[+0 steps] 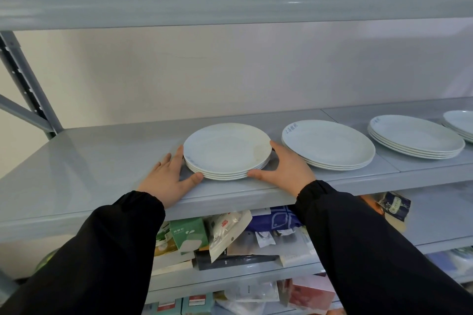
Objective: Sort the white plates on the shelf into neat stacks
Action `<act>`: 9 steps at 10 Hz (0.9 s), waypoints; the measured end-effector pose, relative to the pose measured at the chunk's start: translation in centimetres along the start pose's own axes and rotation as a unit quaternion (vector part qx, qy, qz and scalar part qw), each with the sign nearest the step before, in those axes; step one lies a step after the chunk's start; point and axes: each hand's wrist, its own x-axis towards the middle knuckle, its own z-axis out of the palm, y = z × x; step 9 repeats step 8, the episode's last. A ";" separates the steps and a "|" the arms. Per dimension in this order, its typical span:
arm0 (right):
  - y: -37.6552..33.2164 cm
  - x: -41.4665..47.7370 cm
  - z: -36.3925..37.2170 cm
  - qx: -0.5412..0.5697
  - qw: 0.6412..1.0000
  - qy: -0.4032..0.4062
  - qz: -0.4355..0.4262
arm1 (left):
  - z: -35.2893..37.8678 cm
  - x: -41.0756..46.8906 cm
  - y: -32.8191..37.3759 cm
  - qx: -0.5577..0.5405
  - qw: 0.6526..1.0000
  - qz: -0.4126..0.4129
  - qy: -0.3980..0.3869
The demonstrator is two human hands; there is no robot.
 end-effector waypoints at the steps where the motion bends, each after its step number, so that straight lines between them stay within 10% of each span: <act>1: 0.2 0.1 0.1 -0.005 1.000 -0.003 0.006 | 0.1 0.1 -0.2 0.006 1.000 -0.003 -0.005; 6: -0.8 -0.1 -0.5 0.005 0.999 -0.045 0.006 | -0.1 -0.9 0.5 0.004 1.000 -0.020 0.022; 9: -0.9 -5.0 -5.1 0.094 0.994 0.062 0.006 | -1.2 -4.1 2.7 0.051 0.995 -0.061 0.060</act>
